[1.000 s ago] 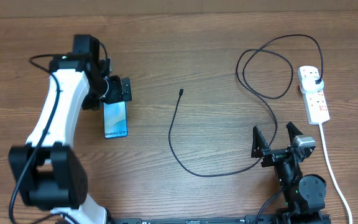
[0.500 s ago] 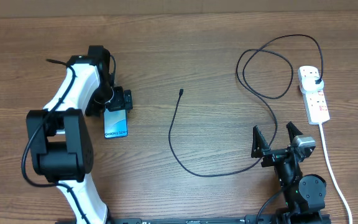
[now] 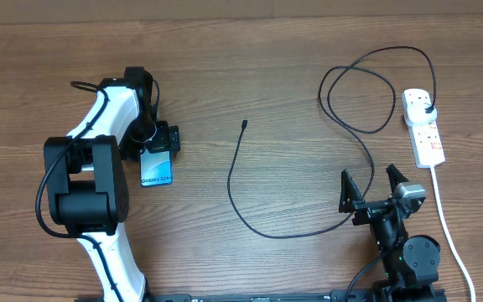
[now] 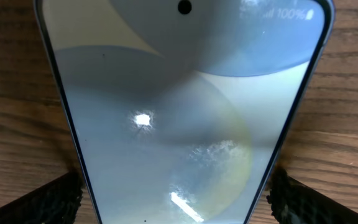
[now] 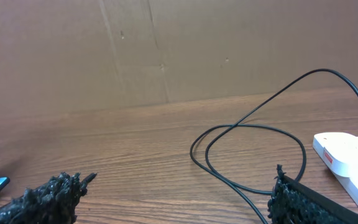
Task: Plug charger to phone and switch on socket
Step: 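Move the left gripper over the phone and grasp its bottom edge, then lift the phone with the left gripper and tilt it upright toward center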
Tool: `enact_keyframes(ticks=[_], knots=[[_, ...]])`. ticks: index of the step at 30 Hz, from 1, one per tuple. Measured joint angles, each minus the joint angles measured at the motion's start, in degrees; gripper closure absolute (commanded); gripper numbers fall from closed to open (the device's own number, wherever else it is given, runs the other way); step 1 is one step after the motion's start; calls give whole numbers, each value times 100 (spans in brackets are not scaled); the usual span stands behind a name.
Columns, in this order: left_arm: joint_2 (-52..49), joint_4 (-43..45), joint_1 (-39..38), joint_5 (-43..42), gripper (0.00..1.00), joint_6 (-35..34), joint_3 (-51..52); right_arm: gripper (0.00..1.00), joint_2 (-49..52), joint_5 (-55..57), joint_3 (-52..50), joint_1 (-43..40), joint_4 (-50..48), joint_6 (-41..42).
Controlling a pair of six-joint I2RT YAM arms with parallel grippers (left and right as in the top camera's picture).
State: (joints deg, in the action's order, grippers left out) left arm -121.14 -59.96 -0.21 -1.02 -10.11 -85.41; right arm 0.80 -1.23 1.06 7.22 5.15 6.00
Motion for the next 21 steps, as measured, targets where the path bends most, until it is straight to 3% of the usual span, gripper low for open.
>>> enact_keyframes(ticks=[7, 15, 19, 21], knots=[[0, 2, 11, 26, 13, 144, 0, 0, 0, 2, 0, 0, 0, -2], [0, 50, 26, 24, 18, 151, 11, 0, 0, 0, 0, -2, 2, -2], [20, 136, 26, 28, 32, 146, 52, 0, 0, 2, 0, 0, 2, -2], [42, 184, 26, 33, 32, 149, 74, 0, 0, 0, 0, 0, 0, -2]])
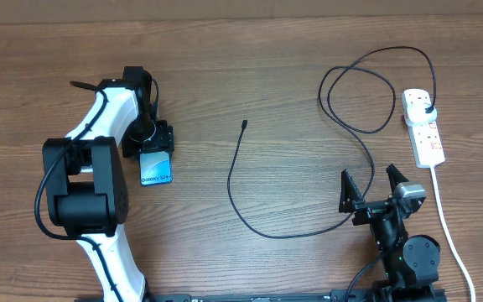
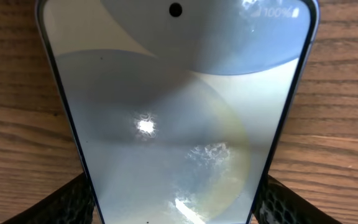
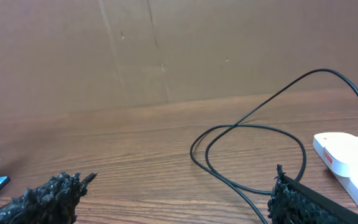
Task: Plug charger to phone and switch on socket
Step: 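Lift the phone with the left gripper and tilt it upright toward center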
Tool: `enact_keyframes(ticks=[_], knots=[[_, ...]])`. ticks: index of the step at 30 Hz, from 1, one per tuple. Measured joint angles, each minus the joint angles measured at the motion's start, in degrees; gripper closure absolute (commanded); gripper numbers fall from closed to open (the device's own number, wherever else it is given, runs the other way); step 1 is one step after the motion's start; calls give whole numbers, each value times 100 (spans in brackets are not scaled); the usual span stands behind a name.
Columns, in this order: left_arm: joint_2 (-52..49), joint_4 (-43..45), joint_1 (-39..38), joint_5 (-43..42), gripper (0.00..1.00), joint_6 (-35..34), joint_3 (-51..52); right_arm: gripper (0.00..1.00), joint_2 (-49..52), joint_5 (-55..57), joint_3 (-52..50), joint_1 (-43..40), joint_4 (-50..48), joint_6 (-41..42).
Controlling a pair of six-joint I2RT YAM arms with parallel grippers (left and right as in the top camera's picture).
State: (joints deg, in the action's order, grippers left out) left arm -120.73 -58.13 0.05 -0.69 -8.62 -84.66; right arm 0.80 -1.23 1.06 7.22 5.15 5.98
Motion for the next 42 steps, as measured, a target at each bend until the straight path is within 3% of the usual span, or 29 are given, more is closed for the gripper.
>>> enact_keyframes(ticks=[12, 23, 29, 35, 42], knots=[[7, 50, 0, 9, 27, -26, -26, 0, 0, 2, 0, 0, -2, 0], [-208, -890, 0, -422, 29, -28, -1137, 0, 0, 2, 0, 0, -2, 0], [-208, -1191, 0, -1150, 29, -105, -1816, 0, 0, 0, 0, 0, 0, 0], [-208, -1231, 0, -2186, 34, -485, -1880, 0, 0, 0, 0, 0, 0, 2], [-208, -1325, 0, -3488, 33, -861, -1880, 0, 0, 2, 0, 0, -2, -2]])
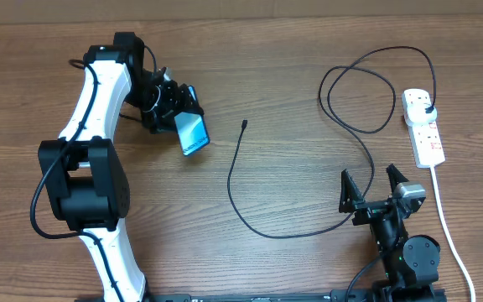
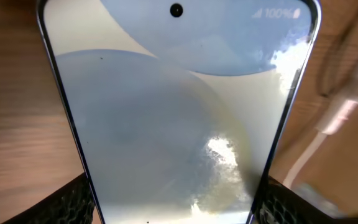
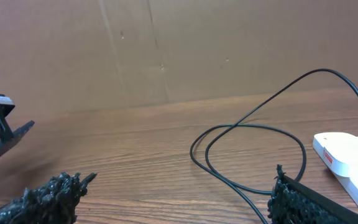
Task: Plug charger to phone and switch on socket
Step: 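Lift the phone with the left gripper and tilt it upright toward center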
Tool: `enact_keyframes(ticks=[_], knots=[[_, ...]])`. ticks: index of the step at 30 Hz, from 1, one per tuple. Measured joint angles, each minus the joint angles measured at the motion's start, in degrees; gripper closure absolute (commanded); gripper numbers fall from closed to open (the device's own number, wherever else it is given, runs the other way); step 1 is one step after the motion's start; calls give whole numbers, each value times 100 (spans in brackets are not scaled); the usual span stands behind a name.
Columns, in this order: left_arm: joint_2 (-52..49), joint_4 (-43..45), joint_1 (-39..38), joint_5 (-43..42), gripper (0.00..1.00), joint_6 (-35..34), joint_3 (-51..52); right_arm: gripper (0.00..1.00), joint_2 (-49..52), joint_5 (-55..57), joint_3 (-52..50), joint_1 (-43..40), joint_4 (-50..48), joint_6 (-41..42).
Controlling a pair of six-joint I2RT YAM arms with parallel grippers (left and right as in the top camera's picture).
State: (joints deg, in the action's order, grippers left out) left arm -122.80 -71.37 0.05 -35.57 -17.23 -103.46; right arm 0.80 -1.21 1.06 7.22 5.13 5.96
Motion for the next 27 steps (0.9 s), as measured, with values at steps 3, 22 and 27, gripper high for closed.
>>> enact_keyframes(ticks=[3, 22, 27], knots=[[0, -2, 0, -310, 35, -129, 0, 0, 0, 0, 0, 0, 2, 2], [0, -334, 0, -754, 47, -358, 0, 0, 0, 0, 0, 0, 2, 2], [0, -374, 0, -1045, 46, -973, 0, 0, 0, 0, 0, 0, 0, 0]])
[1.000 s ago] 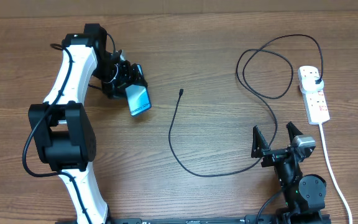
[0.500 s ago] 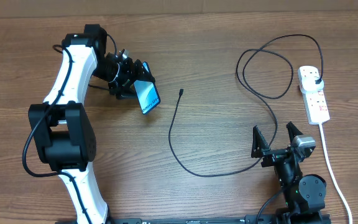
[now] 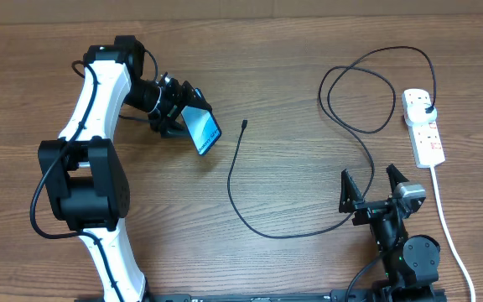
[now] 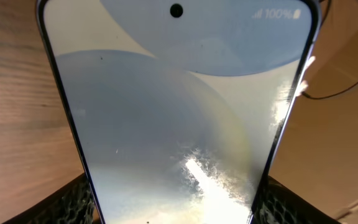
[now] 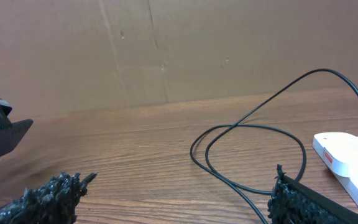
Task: Plug charger to phone and switch on socket
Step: 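Lift the phone with the left gripper and tilt it upright toward center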
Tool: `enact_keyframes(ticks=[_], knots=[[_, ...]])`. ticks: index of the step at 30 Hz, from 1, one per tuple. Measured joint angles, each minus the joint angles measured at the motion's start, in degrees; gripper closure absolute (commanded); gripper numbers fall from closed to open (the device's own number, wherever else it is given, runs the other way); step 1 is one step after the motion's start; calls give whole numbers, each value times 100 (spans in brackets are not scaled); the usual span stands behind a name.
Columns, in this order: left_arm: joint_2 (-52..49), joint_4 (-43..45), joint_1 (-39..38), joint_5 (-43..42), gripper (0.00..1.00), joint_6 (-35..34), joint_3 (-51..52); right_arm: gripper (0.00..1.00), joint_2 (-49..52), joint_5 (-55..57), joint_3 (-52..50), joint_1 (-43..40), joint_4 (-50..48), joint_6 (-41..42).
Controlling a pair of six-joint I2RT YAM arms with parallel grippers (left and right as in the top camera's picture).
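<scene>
My left gripper [image 3: 181,116] is shut on the phone [image 3: 202,130], holding it lifted and tilted above the table left of centre; its lit screen [image 4: 179,112] fills the left wrist view. The black charger cable [image 3: 240,189] lies on the wood, its free plug tip [image 3: 245,124] a little right of the phone. It loops across to the white socket strip [image 3: 423,127] at the far right, where it is plugged in. My right gripper [image 3: 371,189] rests open near the front edge, nothing between its fingers [image 5: 55,196].
The cable loops [image 5: 253,155] lie in front of the right gripper, with the white strip [image 5: 347,158] to its right. The strip's white lead [image 3: 447,222] runs down the right side. A brown cardboard wall [image 5: 166,50] stands behind the table.
My left gripper has carried the phone a little farther right and turned it, so it now sits closer to the cable's free tip. The right arm has not moved.
The phone lay flat on the table at the left with my left gripper open around it. The fingers then shut on its sides. Later it was lifted and held tilted further back and right, and now it is nearer the cable tip.
</scene>
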State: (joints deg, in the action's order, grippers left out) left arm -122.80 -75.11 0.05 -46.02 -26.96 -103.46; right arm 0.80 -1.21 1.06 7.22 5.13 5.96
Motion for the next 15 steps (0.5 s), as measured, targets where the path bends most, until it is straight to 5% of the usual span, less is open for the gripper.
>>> enact_keyframes(ticks=[15], knots=[[0, -11, 0, -1436, 50, -1493, 0, 0, 0, -2, 0, 0, 2, 2]])
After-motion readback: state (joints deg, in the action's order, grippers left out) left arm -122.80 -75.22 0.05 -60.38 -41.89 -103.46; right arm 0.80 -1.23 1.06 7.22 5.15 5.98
